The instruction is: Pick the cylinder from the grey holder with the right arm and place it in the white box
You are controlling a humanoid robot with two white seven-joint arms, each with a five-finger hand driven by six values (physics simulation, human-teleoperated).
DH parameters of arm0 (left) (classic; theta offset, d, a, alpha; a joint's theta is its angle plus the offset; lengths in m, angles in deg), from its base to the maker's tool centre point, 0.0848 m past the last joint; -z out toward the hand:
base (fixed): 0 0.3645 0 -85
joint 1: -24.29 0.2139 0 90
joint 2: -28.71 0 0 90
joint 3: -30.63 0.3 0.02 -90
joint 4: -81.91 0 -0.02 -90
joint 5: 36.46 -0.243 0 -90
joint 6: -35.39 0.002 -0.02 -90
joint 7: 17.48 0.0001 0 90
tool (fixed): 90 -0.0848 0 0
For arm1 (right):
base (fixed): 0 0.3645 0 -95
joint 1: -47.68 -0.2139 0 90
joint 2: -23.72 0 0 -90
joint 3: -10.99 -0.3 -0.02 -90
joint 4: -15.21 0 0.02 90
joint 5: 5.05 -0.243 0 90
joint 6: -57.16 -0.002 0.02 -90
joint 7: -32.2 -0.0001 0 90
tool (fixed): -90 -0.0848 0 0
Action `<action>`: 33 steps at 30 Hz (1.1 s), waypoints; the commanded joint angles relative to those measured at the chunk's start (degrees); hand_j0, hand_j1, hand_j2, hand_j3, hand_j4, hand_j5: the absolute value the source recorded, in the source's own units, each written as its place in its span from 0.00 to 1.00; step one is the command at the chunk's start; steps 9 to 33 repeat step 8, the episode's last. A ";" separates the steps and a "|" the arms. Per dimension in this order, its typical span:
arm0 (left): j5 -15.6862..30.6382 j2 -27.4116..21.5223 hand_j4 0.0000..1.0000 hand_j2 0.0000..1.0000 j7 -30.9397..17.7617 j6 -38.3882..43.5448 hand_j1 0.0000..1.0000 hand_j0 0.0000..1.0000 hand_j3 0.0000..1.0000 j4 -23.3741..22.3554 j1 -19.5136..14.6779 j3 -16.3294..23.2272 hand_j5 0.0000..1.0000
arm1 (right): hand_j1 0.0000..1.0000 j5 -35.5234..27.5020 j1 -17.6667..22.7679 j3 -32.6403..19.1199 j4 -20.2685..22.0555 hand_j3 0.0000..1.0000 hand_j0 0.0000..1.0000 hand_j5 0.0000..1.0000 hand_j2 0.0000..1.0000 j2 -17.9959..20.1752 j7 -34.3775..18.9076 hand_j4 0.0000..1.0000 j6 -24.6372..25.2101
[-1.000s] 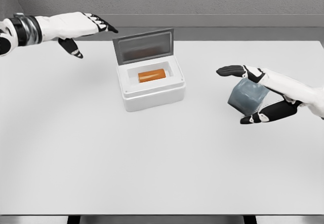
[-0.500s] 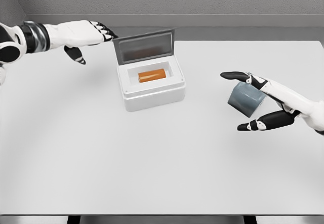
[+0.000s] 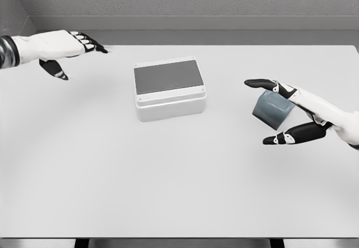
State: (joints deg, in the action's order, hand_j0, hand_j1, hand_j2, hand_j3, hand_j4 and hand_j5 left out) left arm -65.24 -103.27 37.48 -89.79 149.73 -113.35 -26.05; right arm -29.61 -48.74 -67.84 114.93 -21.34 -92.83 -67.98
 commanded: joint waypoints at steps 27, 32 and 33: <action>2.42 -4.60 1.00 1.00 0.04 0.19 1.00 1.00 1.00 1.52 1.94 -0.19 1.00 | 1.00 -0.48 0.09 -0.01 -0.05 1.00 1.00 1.00 1.00 0.06 0.02 1.00 0.14; 2.42 -4.60 1.00 1.00 0.04 0.19 1.00 1.00 1.00 1.52 1.94 -0.19 1.00 | 1.00 -0.48 0.09 -0.01 -0.05 1.00 1.00 1.00 1.00 0.06 0.02 1.00 0.14; 2.42 -4.60 1.00 1.00 0.04 0.19 1.00 1.00 1.00 1.52 1.94 -0.19 1.00 | 1.00 -0.48 0.09 -0.01 -0.05 1.00 1.00 1.00 1.00 0.06 0.02 1.00 0.14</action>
